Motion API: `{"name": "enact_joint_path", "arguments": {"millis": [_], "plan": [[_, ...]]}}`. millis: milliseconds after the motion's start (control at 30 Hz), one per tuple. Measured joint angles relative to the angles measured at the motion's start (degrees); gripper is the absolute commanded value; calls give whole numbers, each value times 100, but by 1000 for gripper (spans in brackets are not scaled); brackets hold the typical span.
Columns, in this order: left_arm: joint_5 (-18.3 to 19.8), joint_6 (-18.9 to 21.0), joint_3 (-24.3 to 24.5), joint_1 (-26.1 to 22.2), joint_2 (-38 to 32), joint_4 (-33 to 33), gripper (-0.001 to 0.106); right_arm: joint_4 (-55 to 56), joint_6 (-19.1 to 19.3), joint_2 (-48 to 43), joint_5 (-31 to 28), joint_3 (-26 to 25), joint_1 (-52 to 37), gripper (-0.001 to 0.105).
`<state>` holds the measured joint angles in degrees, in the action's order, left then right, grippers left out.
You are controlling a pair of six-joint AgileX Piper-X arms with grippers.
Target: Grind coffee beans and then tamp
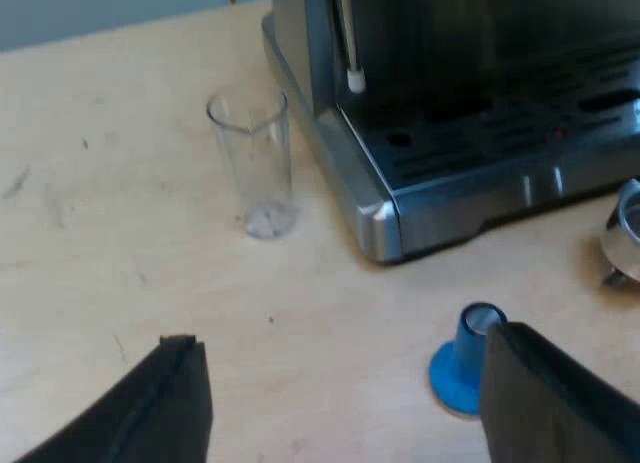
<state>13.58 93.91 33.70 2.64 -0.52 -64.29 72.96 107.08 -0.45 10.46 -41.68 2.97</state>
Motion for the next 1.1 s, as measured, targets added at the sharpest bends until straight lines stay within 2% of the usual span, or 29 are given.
{"name": "enact_joint_path", "arguments": {"millis": [133,600,933,1100], "plan": [[212,0,-245,0,0,0,59,-49,0,0,42,323,0,54],[258,0,-232,0,0,53,59,-559,-82,7,42,891,0,54],[258,0,-232,0,0,53,59,-559,-129,7,42,916,0,54],[258,0,-335,0,0,311,59,-511,-126,7,42,916,0,54]]}}
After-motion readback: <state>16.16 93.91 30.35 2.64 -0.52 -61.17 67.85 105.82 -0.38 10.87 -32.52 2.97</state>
